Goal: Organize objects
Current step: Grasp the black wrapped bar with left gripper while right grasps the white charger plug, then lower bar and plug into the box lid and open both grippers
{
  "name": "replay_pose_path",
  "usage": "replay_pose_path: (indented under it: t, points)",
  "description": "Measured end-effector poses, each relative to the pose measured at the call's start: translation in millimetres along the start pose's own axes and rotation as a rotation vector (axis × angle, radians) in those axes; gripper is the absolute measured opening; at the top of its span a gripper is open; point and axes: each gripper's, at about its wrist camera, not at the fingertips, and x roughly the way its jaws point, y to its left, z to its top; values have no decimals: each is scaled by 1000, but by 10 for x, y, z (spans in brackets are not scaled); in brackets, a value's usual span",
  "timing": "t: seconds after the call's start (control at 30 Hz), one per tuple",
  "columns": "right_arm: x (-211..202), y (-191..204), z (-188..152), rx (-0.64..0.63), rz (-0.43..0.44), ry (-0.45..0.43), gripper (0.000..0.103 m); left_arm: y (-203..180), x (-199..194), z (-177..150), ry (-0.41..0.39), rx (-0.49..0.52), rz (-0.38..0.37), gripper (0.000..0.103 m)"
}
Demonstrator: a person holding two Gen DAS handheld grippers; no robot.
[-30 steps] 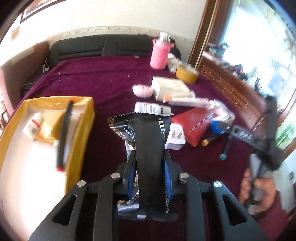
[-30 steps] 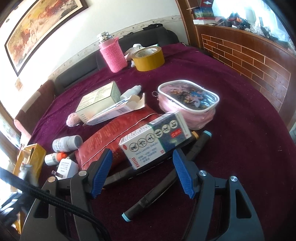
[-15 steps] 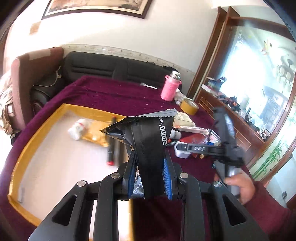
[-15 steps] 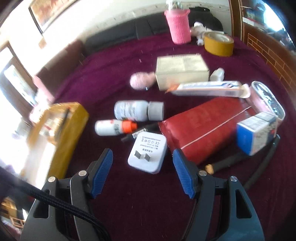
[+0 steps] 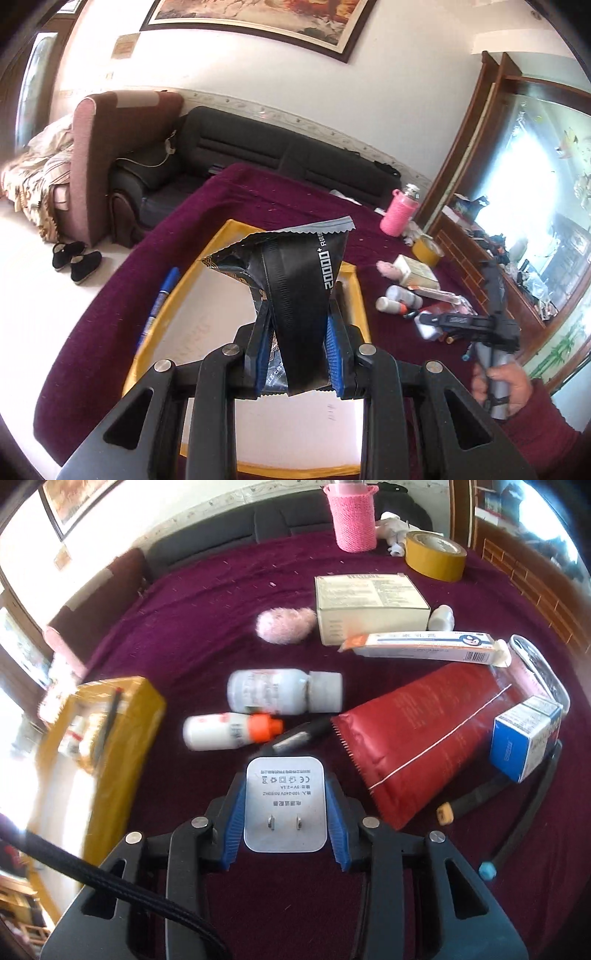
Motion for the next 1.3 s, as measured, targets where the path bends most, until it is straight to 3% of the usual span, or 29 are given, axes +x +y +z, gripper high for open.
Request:
replay_pose_path:
  t: [0.27, 0.43, 0.53, 0.6, 0.83, 0.93, 1.0, 1.03, 1.13, 1.17, 1.3]
  points:
    - [-458, 450, 98, -31, 287, -21, 38, 172, 313, 230, 82, 87, 140, 23]
    - [-294, 904, 137, -42, 439, 56, 38, 311, 801, 389, 192, 102, 155, 23]
    - [-68, 1157, 124, -50, 482, 106, 38, 342, 1174, 450, 258, 148, 214, 23]
    - [102, 1345, 52, -60, 496, 145, 38, 367, 1399, 484, 284, 166, 252, 23]
    - [607, 1788, -100, -102, 458, 230, 38, 379, 1849, 494, 341, 178, 273, 23]
    - [604, 1969, -91, -191, 390, 174, 38, 439, 1825, 546, 335, 132, 273, 26]
    - [623, 2051, -84, -215, 385, 186, 39, 515, 1739, 584, 332, 75, 246, 48]
    - [626, 2087, -90, -227, 374, 184, 39, 537, 1705, 609, 322, 64, 244, 53]
    - [629, 2153, -113, -252, 351, 173, 47, 548, 1561, 663, 285, 58, 245, 54]
    - [625, 2157, -118, -254, 345, 168, 54, 544, 1511, 675, 273, 62, 257, 54]
    - [485, 2087, -90, -266, 321, 103, 56, 529, 1282, 658, 240, 55, 254, 55]
